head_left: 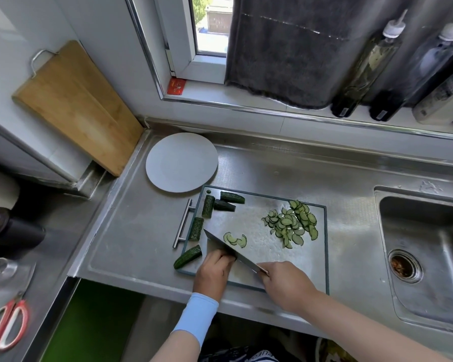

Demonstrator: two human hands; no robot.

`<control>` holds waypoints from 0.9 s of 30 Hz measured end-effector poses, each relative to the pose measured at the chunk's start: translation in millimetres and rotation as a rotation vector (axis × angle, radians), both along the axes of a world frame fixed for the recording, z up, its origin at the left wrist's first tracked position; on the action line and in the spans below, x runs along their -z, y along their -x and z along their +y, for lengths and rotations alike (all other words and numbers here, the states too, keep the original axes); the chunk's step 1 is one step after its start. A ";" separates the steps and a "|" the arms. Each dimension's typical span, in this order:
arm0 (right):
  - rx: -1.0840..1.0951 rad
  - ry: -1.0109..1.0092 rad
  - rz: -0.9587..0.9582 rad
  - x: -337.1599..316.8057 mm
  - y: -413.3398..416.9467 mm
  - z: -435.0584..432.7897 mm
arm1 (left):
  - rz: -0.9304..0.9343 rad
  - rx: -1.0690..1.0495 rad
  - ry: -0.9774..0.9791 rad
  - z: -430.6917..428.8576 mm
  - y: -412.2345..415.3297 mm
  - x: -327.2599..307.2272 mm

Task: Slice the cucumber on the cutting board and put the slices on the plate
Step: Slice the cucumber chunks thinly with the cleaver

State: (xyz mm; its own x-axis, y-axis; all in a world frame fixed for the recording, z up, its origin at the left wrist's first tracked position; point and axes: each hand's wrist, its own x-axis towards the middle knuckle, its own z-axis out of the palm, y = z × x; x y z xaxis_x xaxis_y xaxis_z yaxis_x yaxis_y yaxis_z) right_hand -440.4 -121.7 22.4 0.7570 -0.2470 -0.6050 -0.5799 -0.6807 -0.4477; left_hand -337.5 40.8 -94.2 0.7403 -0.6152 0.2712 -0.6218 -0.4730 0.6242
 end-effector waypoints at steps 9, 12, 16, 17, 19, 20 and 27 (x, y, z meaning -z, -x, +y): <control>0.007 -0.013 -0.002 0.2 0.8 -0.7 | -0.040 -0.012 0.008 1.2 2.9 3.5; -0.004 -0.006 -0.021 -0.2 2.7 -0.2 | -0.057 -0.026 0.048 0.8 4.4 2.0; -0.021 0.000 -0.034 -1.9 5.9 0.3 | -0.057 -0.049 0.074 0.0 5.0 3.3; -0.022 0.002 -0.037 -2.4 6.7 0.4 | -0.051 -0.052 0.078 -0.8 5.0 3.1; -0.020 0.008 -0.048 -2.9 8.2 0.5 | -0.040 -0.060 0.084 -2.1 5.3 1.6; -0.014 0.008 -0.053 -2.7 8.8 0.3 | -0.034 -0.065 0.085 -2.5 5.3 0.4; 0.017 0.023 -0.070 -2.7 8.4 -2.6 | 0.030 -0.063 0.033 -1.6 0.1 -3.2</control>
